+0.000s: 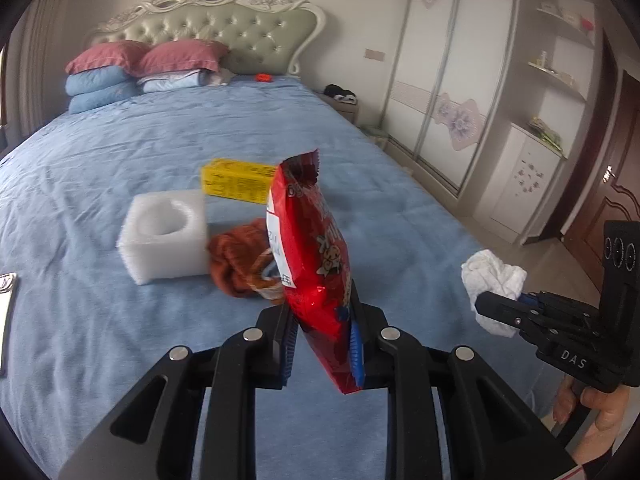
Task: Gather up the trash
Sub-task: 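Carry the white tissue and red snack bag over the yellow bin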
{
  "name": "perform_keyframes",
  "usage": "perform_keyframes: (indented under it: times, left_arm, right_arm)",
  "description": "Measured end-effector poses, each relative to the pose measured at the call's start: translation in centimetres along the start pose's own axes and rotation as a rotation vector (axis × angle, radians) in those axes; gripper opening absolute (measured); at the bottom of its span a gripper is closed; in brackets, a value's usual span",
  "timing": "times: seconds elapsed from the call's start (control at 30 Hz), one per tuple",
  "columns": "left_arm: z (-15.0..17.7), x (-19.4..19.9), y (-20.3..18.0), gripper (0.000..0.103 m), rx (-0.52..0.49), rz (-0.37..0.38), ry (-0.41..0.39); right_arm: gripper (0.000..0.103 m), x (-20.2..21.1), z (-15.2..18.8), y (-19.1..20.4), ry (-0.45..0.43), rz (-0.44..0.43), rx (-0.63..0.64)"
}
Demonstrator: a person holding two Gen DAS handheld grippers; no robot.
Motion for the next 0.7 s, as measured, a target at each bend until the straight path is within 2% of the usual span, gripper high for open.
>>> perform_keyframes:
  times: [0.17,0.43,0.6,0.7]
  left_arm:
    - [2.1,-1.8,-5.9,0.023,-0.070,0.097,0.074]
    - [5.9,-6.3,-16.1,0.023,-0.213,0.217,0.194]
    - [8.4,-9.6,-21.4,0.023,-0.296,0.273,0.291]
    - [9.5,-10.7,-24.5,0.023,-0.359,0.287,0.304]
  right_arm:
    - [0.019,3.8,1.7,-3.5,-0.022,0.043,-0.048]
    - [0.019,9.4,6.0,-10.5,-0.013,0.175,-0.125]
    - [0.019,11.7,9.7,-14.8,0.012,0.225,-0.210]
    - [0.019,13.2,11.6,-17.2,0.019,0.263,-0.252]
Point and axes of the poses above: each gripper's, at about its wrist camera, not at the fingertips, and x roughly against the way its jaws point, y to its left, z to its underside, the point moved 7 cm from there along -x, roughly the way its jaws point, and after that the axes turned 12 degrees about x, right-handed, at the moved point
